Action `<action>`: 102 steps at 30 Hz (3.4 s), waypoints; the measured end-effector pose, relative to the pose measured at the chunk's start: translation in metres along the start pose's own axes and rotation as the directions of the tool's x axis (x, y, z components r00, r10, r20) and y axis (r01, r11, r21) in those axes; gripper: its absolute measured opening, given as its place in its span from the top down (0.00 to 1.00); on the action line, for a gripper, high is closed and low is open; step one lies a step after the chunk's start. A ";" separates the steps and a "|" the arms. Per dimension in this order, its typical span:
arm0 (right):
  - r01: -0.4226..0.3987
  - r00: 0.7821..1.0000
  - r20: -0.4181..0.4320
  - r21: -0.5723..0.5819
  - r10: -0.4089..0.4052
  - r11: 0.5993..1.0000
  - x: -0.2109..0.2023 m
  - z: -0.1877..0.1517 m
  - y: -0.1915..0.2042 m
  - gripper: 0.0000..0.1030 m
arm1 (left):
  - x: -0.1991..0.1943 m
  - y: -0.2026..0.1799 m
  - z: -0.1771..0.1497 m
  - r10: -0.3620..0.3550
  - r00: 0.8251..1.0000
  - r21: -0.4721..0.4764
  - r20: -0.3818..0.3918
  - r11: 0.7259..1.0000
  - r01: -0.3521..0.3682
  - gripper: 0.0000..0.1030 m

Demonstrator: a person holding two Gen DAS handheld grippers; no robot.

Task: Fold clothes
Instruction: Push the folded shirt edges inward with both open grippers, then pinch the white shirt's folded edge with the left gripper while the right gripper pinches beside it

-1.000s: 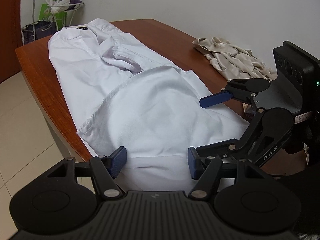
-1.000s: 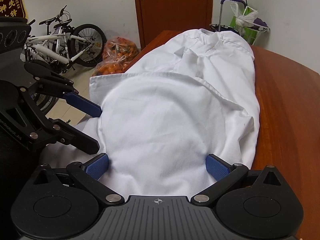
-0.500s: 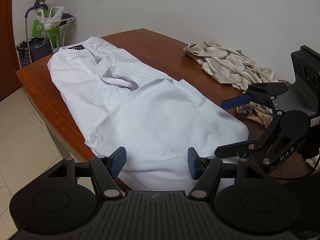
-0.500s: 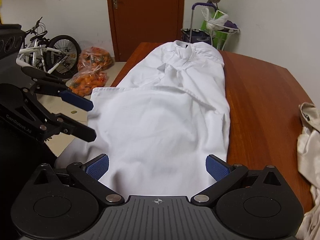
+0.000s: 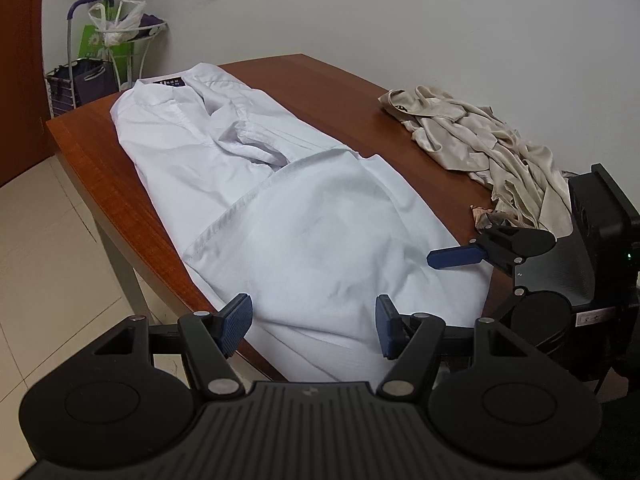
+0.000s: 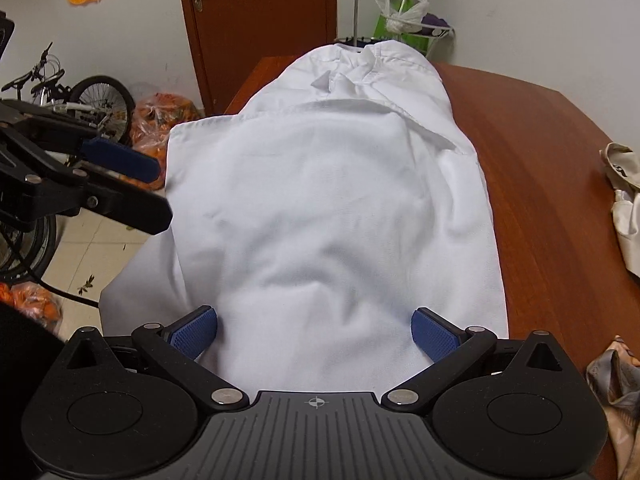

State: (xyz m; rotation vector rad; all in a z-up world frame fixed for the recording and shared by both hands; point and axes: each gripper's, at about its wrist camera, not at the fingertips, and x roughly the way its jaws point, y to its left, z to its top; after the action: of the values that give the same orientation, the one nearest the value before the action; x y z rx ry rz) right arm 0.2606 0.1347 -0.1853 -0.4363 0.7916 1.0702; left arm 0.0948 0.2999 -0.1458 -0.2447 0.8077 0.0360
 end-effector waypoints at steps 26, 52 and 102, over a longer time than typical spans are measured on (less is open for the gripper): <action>0.088 0.994 0.061 -0.044 -0.085 0.995 -0.071 -0.033 -0.027 0.01 | -0.037 -0.059 -0.058 0.176 0.983 -0.169 -0.042 0.969 -0.181 0.29; -0.035 0.999 -0.007 -0.303 0.034 0.952 -0.047 -0.041 0.021 0.10 | -0.029 -0.060 -0.078 0.163 0.985 0.032 -0.060 0.986 -0.161 0.27; 0.009 0.993 0.084 -0.732 0.077 0.682 -0.096 -0.025 0.009 0.87 | -0.038 -0.082 -0.053 0.057 0.971 0.417 0.233 0.896 -0.153 0.76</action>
State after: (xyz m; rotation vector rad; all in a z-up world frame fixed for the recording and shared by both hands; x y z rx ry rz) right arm 0.2200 0.0638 -0.1288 -1.0421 0.2281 1.4216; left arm 0.0409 0.2107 -0.1375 0.2243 0.5921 -0.0155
